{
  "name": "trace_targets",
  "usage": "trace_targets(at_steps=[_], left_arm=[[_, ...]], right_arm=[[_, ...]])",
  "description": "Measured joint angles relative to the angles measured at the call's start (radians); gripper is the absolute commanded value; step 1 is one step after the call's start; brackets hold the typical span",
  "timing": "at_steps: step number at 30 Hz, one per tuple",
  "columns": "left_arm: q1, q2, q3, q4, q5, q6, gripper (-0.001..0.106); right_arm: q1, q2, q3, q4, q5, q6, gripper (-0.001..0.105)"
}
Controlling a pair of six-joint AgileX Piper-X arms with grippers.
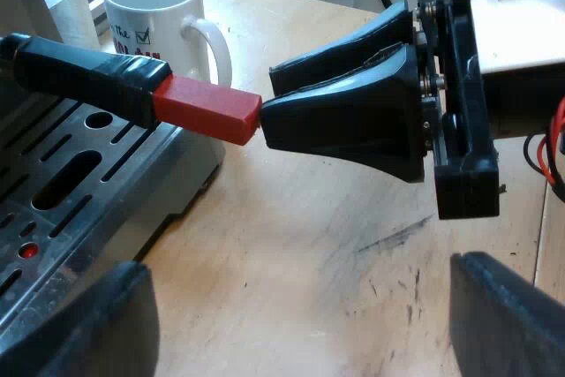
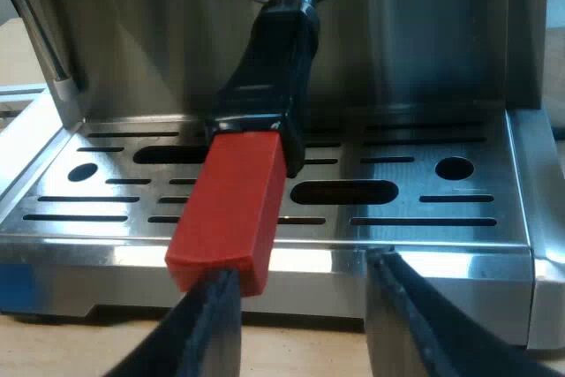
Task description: Grind coffee beans and then tamp
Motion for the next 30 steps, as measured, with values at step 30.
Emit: trace_targets(at_steps=[30], left_arm=[[0.000, 0.000, 0.000, 0.000, 0.000, 0.000, 0.070]], right_arm=[[0.183, -0.003, 0.002, 0.177, 0.104, 0.008, 0.036]])
